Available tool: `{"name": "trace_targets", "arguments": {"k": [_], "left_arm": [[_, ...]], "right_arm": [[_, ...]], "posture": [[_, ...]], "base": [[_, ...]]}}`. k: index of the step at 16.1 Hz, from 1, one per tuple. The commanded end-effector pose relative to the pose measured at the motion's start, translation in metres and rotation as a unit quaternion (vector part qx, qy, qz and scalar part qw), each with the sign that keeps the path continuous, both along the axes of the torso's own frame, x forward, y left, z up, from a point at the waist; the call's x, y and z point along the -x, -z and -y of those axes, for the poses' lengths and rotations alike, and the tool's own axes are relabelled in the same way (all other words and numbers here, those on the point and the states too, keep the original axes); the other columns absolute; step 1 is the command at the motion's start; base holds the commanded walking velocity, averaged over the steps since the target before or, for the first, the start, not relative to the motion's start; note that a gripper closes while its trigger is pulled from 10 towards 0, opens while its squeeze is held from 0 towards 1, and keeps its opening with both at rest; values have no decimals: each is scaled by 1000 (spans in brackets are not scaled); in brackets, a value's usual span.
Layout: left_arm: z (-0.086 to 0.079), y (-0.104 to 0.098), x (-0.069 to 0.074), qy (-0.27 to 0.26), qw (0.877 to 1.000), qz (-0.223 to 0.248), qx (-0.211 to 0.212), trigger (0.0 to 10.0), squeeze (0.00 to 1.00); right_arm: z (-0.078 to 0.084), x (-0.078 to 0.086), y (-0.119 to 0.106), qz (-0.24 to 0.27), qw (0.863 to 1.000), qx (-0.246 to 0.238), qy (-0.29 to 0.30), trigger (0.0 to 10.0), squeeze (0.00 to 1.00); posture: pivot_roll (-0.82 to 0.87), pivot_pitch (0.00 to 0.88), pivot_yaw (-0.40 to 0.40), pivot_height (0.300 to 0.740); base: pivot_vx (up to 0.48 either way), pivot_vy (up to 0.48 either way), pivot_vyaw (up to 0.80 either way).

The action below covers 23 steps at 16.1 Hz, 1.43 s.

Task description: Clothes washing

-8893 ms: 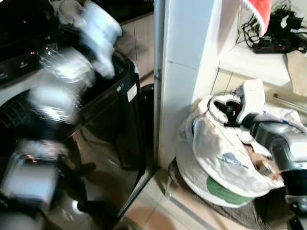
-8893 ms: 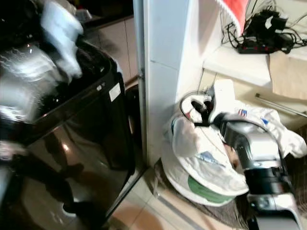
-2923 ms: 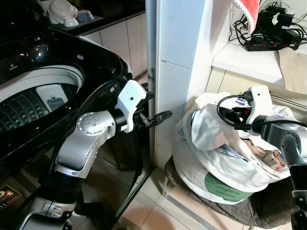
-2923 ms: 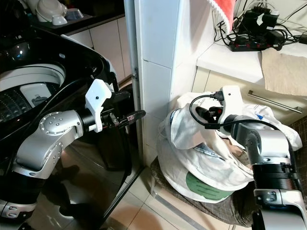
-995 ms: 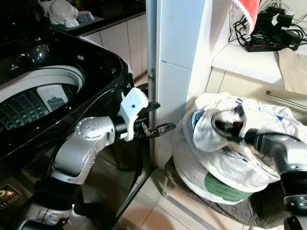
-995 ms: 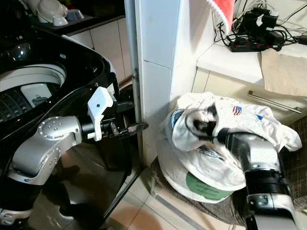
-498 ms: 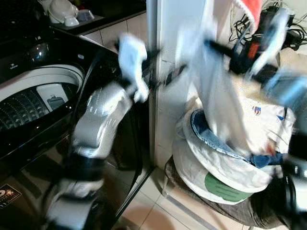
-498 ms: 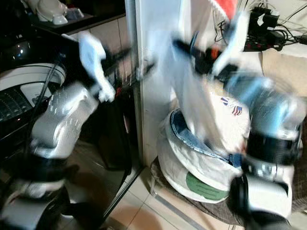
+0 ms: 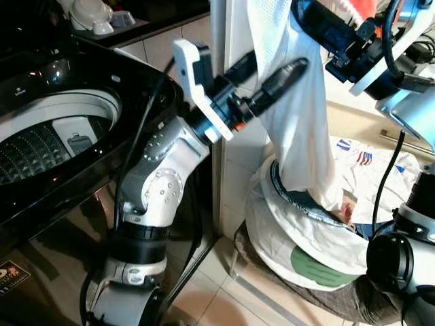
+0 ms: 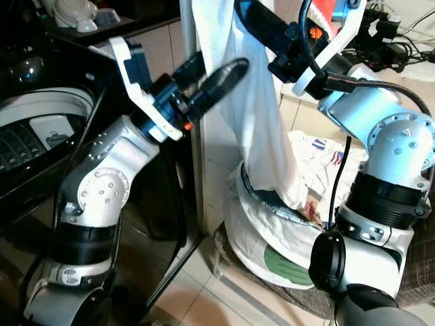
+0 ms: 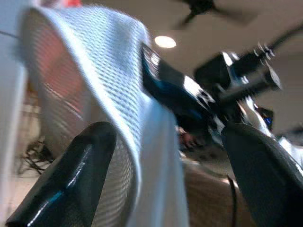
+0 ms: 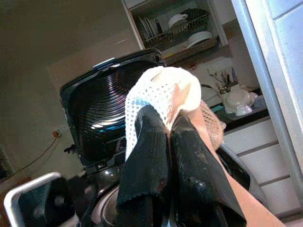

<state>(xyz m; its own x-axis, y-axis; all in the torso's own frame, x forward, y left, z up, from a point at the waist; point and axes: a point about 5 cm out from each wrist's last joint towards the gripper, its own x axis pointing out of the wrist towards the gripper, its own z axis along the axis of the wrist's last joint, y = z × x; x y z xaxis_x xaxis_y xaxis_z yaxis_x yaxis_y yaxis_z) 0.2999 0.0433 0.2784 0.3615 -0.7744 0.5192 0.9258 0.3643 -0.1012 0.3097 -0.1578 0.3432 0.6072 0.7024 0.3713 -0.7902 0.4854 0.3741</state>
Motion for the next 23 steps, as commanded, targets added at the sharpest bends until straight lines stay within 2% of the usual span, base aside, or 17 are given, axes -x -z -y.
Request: {"name": "trace_targets", "arguments": {"k": [1, 2, 4, 5, 6, 9, 13, 18, 23], "left_arm": [[6, 8, 2, 5, 1000, 3, -31, 10000, 0], [11, 16, -3, -22, 998, -14, -50, 10000, 0], [11, 19, -11, -59, 996, -24, -56, 10000, 0], [10, 19, -13, -66, 996, -28, -55, 4471, 0], [4, 17, -17, -81, 995, -34, -43, 0, 0], [-5, 12, -21, -100, 994, -34, -20, 0, 0], [-8, 14, -22, -109, 993, -36, -20, 0, 0], [-3, 16, -19, -100, 994, -34, -26, 0, 0], [-11, 15, -25, -123, 991, -41, -25, 0, 0]], "right_arm": [[-1, 7, -7, 17, 1000, -9, -13, 0, 0], [-3, 8, -6, 13, 1000, -9, -17, 0, 0], [-4, 9, -4, 11, 1000, -9, -17, 0, 0], [-4, 9, -4, 10, 1000, -9, -17, 0, 0], [-4, 10, -3, 7, 1000, -8, -15, 0, 0], [-3, 11, -1, 1, 1000, -7, -12, 0, 0], [-4, 12, 2, -3, 1000, -9, -8, 0, 0], [-6, 13, 3, -7, 1000, -9, -7, 0, 0], [-7, 12, 7, -13, 1000, -1, -6, 0, 0]], "posture": [[-70, 0, 10, 740], [-69, 0, 11, 740], [-70, 0, 13, 740], [-70, 0, 13, 740], [-71, 0, 17, 740], [-69, 0, 17, 740], [-66, 0, 20, 740], [-68, 0, 23, 740], [-64, 0, 20, 740]], "base": [[0, 0, 0], [0, 0, 0], [0, 0, 0], [0, 0, 0], [0, 0, 0], [0, 0, 0], [0, 0, 0], [0, 0, 0], [0, 0, 0]]}}
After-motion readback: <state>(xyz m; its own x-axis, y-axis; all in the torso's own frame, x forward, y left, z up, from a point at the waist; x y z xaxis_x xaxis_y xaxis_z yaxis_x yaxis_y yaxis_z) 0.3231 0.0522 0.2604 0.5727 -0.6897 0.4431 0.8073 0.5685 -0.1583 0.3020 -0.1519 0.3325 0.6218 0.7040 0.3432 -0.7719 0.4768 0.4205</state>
